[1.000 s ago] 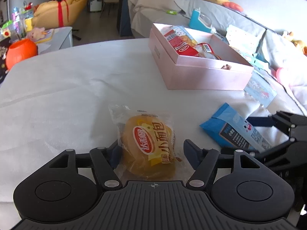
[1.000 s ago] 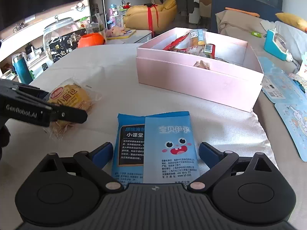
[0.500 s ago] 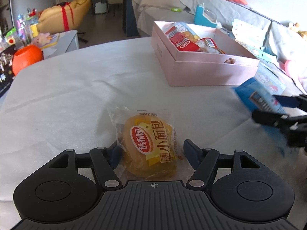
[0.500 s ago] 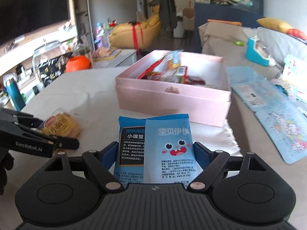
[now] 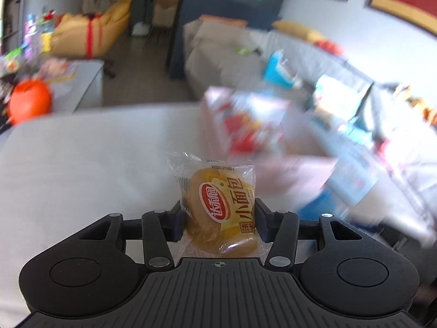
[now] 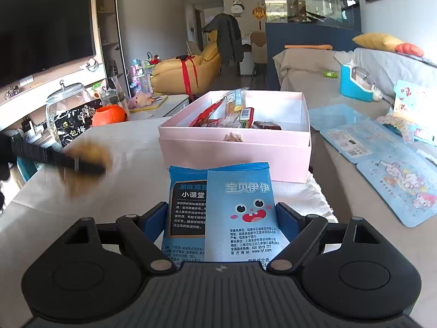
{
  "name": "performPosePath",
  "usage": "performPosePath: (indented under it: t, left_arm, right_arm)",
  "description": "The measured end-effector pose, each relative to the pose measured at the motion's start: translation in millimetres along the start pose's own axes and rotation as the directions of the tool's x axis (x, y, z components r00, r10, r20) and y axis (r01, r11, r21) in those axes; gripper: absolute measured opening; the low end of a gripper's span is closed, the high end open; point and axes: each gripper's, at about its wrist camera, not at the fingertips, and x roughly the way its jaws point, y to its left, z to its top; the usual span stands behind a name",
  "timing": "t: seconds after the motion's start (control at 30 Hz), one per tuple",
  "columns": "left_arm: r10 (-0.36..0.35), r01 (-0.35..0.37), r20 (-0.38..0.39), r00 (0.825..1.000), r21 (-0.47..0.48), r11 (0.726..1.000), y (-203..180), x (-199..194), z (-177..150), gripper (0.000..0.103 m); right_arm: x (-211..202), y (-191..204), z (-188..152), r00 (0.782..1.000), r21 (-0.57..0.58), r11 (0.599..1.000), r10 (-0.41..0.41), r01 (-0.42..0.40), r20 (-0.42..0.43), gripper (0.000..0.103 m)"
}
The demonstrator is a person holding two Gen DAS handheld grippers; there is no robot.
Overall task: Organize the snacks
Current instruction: 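Carry the blue bag with the right gripper while the left carries the bun bag, then open both grippers to drop the blue bag and bun bag into the pink box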
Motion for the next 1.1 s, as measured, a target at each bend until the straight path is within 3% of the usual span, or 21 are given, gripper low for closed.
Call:
performPosePath:
  t: [0.1,0.17,0.23,0.27,0.33,0.4,0.53,0.63,0.8,0.9,0.97,1.03,1.1]
  left_arm:
    - [-0.079,0.079,0.090,0.993,0.005,0.997,-21,8,46,0.055]
    - [-0.157,0.160,0.138,0.978,-0.009,0.987,-32,24,74,0.055]
    - [-0.243,0.248,0.104,0.964,-0.040,0.968,-37,60,97,0.058]
    - [-0.253,0.256,0.054,0.966,-0.054,0.965,-38,80,103,0.057]
    - [-0.211,0.210,-0.003,0.977,-0.080,0.974,-35,105,103,0.055]
    - [-0.156,0.156,0.006,0.988,-0.098,0.983,-26,108,94,0.055]
    - [-0.125,0.134,0.077,0.989,-0.124,0.983,3,78,64,0.055]
    - [-0.067,0.076,0.114,0.991,-0.074,0.994,18,48,33,0.055]
    - [-0.075,0.079,0.095,0.993,-0.048,0.996,24,26,4,0.055]
    - [-0.074,0.078,0.076,0.994,-0.040,0.996,20,31,1,0.055]
    - [-0.058,0.060,0.065,0.996,-0.027,0.998,22,33,-2,0.055]
    - [-0.036,0.037,0.062,0.997,-0.014,0.999,25,31,-7,0.054]
    - [-0.019,0.019,0.055,0.998,0.006,1.000,30,25,-15,0.055]
  right_arm:
    - [0,0,0,1.000,-0.004,1.000,0.002,-0.002,0.004,0.084]
    - [-1,0,1,1.000,-0.010,1.000,0.002,-0.002,0.011,0.084]
    - [-2,3,2,1.000,-0.024,1.000,-0.009,0.010,0.015,0.084]
    - [-1,3,3,1.000,-0.032,0.999,-0.020,0.021,0.016,0.084]
    - [1,4,4,0.999,-0.042,0.998,-0.036,0.037,0.011,0.084]
    - [4,2,5,0.999,-0.046,0.998,-0.045,0.045,-0.004,0.084]
    - [3,-4,10,0.999,-0.054,0.998,-0.038,0.037,-0.029,0.084]
    - [-6,-6,24,1.000,-0.061,0.998,-0.010,0.009,-0.017,0.084]
    - [-12,-7,80,0.998,-0.043,0.998,0.047,-0.046,0.037,0.084]
    - [12,-11,127,0.995,0.009,0.999,-0.033,0.033,0.093,0.088]
    - [41,-16,153,0.986,0.033,0.996,-0.089,0.085,0.141,0.096]
    - [75,-23,171,0.983,0.028,0.987,-0.161,0.159,0.090,0.096]
    - [104,-35,178,0.981,0.039,0.980,-0.195,0.195,-0.022,0.095]
